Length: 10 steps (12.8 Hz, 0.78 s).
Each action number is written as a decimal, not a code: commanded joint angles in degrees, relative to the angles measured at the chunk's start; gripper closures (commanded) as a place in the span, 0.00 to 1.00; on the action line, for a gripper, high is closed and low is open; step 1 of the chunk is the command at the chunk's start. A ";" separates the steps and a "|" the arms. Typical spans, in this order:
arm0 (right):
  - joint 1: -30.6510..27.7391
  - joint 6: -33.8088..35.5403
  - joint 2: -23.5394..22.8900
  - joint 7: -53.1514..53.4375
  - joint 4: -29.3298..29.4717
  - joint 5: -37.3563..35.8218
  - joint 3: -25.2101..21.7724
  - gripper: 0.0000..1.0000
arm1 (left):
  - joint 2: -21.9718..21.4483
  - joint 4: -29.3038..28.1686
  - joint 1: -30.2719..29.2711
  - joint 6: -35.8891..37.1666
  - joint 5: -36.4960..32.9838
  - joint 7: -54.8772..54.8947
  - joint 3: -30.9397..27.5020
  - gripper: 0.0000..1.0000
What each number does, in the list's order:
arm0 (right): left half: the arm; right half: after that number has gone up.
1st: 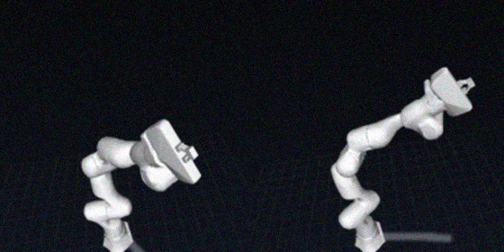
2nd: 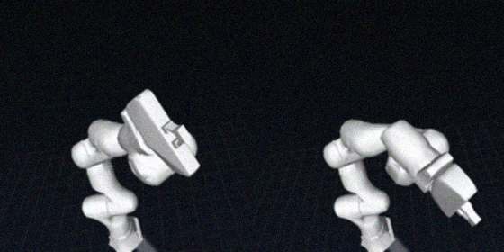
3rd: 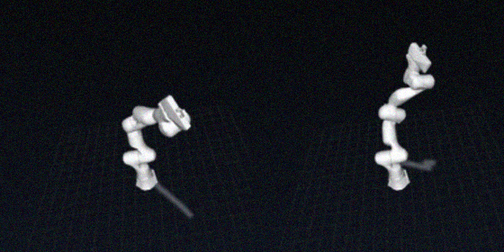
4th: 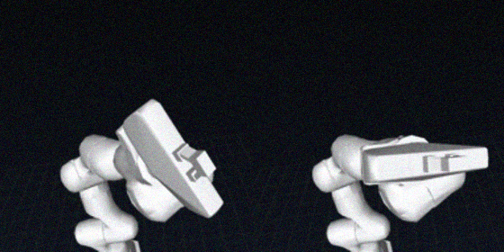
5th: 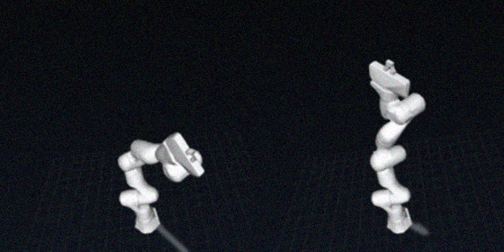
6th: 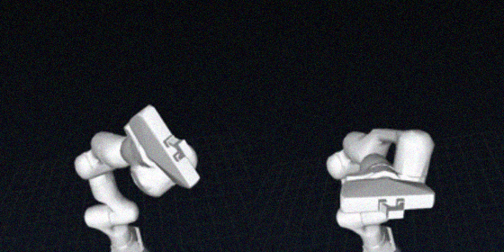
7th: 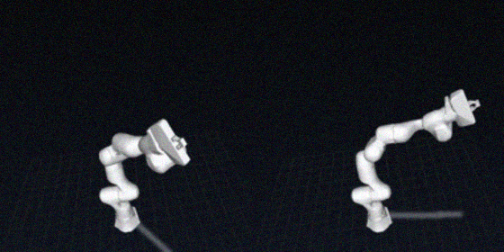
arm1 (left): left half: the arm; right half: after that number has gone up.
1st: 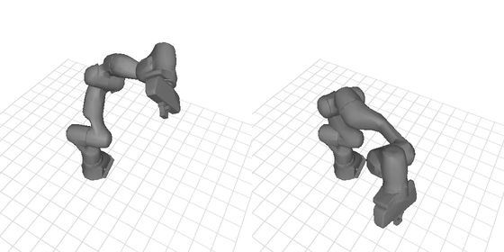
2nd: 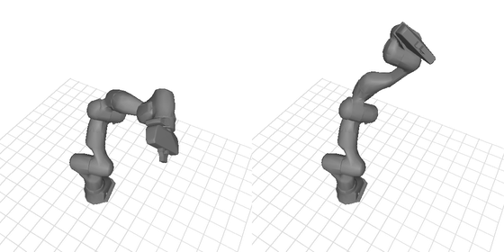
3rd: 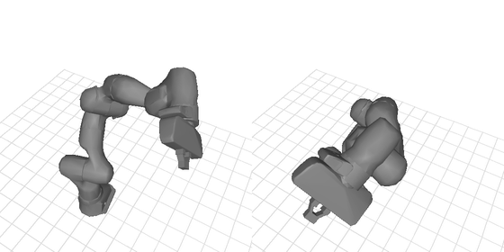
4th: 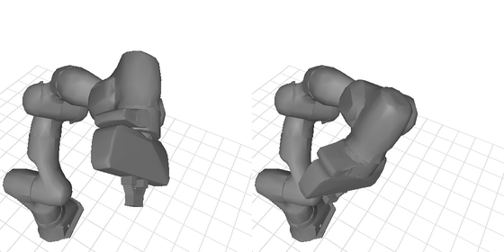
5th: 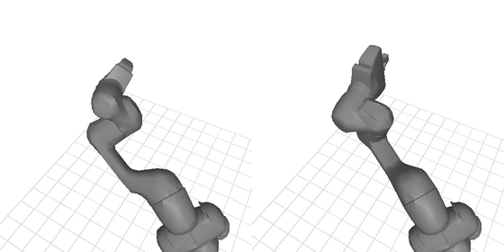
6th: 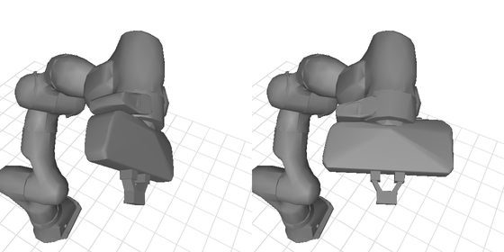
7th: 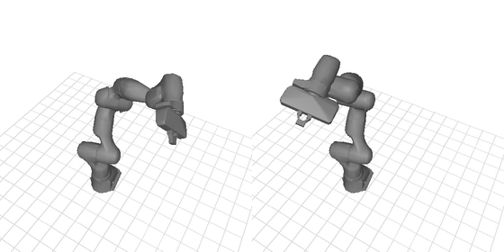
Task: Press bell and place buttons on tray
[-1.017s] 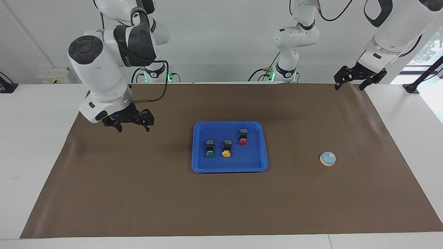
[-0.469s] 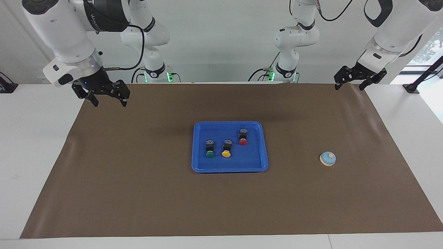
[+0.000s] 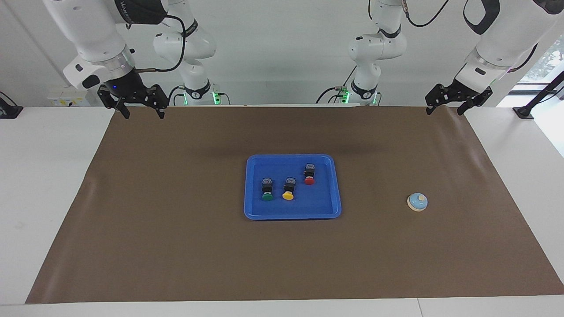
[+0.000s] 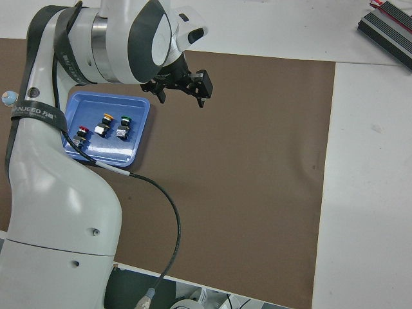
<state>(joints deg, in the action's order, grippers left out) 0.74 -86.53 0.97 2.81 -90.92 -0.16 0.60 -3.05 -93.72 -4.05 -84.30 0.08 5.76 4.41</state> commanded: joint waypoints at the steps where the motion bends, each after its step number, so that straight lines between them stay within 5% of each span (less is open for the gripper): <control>1: -1.70 -1.71 0.88 -1.06 -2.15 -0.63 1.15 0.00 | -0.29 0.64 -0.08 0.81 -0.08 0.57 -0.19 0.00; 6: -1.35 -2.06 0.88 -0.53 -2.16 -1.59 1.07 0.00 | -0.90 -0.66 0.53 0.47 -0.08 -0.65 -0.19 0.00; 7: -1.53 -2.06 0.88 -0.79 -2.16 -1.59 1.15 0.00 | -1.08 -1.20 0.70 -1.28 -0.08 -0.57 -0.10 0.31; 8: -1.70 -1.80 0.96 -0.36 -2.16 -1.51 1.15 0.00 | -1.60 -3.20 0.71 -3.04 -0.08 -0.48 -0.10 0.93; 10: -1.88 -1.54 0.96 -0.62 -1.98 -1.42 1.15 0.00 | -1.96 -7.25 0.27 -8.92 -0.08 -0.31 -0.10 1.00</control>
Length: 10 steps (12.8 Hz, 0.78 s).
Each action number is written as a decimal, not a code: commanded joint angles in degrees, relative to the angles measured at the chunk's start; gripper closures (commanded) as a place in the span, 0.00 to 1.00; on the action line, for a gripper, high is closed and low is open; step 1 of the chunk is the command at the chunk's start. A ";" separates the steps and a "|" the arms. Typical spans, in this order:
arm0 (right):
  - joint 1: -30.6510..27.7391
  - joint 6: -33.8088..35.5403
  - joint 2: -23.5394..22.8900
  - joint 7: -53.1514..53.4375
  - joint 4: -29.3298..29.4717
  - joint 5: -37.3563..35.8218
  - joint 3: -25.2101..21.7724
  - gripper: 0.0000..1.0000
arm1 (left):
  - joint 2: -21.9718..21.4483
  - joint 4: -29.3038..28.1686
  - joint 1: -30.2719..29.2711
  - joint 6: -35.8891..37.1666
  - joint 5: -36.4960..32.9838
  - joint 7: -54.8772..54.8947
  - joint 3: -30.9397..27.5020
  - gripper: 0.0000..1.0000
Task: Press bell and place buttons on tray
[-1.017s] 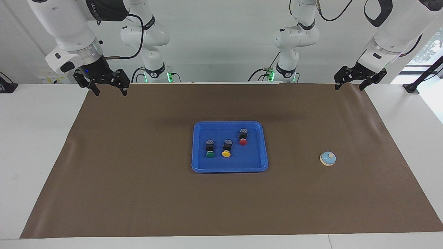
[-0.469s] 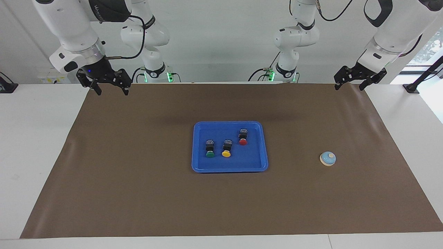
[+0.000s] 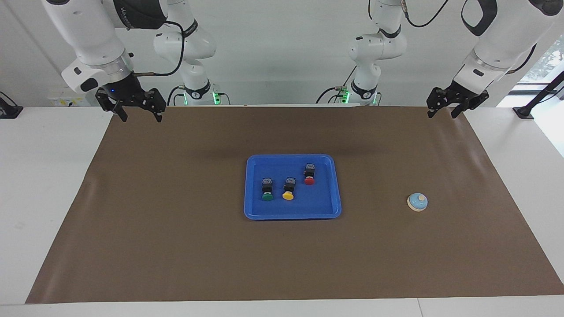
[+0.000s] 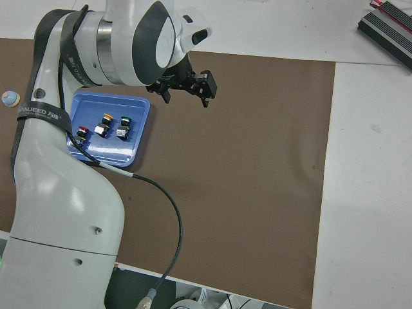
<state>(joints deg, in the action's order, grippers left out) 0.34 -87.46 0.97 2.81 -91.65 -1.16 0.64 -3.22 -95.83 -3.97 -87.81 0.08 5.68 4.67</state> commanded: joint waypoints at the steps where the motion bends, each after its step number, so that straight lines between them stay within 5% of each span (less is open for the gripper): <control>1: -1.57 -0.61 0.97 -0.62 -1.16 -0.42 1.12 0.00 | -1.00 -6.28 -0.07 -8.75 -0.08 -0.23 -0.37 1.00; 10: -1.48 -0.61 0.97 -0.62 -1.16 -0.42 1.12 0.00 | 18.15 -8.41 -0.16 -31.54 -0.69 -0.84 -0.54 1.00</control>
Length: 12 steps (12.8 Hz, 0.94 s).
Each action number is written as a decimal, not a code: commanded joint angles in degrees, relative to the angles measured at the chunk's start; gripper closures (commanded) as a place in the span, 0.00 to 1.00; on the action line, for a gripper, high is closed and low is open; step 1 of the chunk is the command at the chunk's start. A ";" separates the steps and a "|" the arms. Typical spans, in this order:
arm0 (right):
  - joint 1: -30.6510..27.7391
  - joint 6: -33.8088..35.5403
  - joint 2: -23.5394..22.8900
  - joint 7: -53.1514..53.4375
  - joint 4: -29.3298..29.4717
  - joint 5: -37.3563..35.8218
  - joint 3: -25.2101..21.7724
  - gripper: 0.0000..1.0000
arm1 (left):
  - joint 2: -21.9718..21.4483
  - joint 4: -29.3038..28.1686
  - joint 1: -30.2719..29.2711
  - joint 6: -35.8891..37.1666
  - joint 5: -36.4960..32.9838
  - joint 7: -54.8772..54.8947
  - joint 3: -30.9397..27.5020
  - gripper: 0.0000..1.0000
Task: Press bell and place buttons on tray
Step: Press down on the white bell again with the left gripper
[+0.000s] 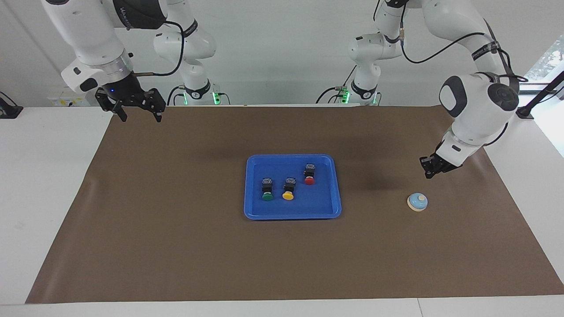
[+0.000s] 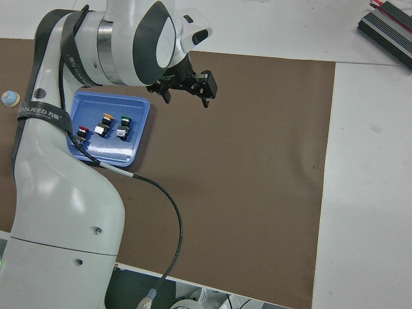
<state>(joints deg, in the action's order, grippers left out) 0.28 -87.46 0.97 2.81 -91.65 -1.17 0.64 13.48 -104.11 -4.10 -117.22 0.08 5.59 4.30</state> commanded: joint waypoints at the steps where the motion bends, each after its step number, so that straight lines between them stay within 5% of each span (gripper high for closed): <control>1: -1.42 -0.61 0.97 -0.62 -1.16 -0.42 1.12 0.00 | 2.25 -0.47 -0.12 -3.44 -0.69 -0.84 -0.16 1.00; 12: -1.42 -0.61 0.97 -0.62 -1.16 -0.42 1.20 0.00 | 7.53 -3.81 -0.39 -12.94 -0.69 -1.63 -0.43 1.00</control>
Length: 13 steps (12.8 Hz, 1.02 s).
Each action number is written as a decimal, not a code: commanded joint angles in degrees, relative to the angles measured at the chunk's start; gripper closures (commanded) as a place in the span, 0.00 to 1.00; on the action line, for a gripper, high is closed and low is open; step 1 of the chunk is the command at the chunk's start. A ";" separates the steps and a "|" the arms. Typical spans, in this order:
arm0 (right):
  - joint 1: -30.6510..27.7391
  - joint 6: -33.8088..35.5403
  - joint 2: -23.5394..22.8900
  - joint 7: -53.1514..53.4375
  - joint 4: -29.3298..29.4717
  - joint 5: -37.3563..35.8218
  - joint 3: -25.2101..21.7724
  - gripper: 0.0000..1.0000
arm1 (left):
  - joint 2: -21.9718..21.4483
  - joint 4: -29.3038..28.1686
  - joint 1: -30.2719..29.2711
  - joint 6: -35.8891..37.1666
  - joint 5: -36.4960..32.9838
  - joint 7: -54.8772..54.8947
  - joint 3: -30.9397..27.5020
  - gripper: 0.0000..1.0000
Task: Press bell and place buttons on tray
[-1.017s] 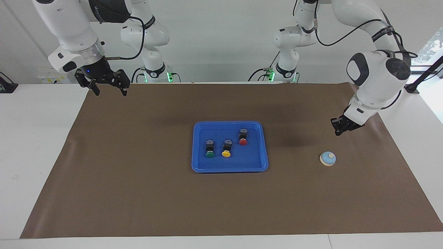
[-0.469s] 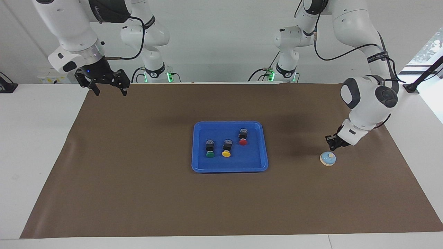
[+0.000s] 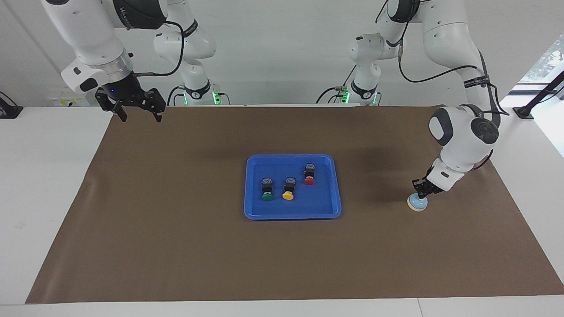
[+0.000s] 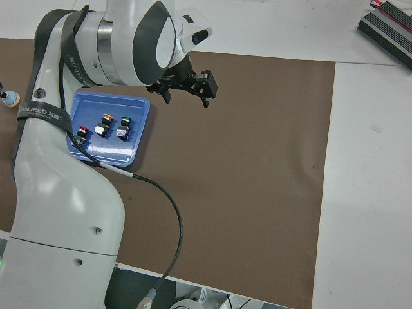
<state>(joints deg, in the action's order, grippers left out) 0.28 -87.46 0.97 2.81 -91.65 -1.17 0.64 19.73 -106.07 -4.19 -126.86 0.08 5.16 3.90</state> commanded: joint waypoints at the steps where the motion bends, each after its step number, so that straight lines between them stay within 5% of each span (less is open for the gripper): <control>1: -1.42 -0.61 0.97 -0.62 -1.16 -0.42 1.20 0.00 | 1.27 -2.13 -0.29 -3.65 -0.69 -1.12 -0.03 1.00; 4: -1.42 -0.61 0.97 -0.62 -1.25 -0.42 1.20 0.00 | -0.12 1.02 -0.20 3.25 -0.69 -0.86 -1.00 1.00; 13: -1.42 -0.61 1.06 -0.62 -1.25 -0.42 1.20 0.00 | -23.58 3.41 -0.11 30.24 -0.34 -1.56 -0.91 1.00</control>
<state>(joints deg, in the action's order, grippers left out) 0.28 -87.46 0.98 2.81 -91.65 -1.17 0.64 0.71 -100.81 -4.21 -100.58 0.08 4.53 2.99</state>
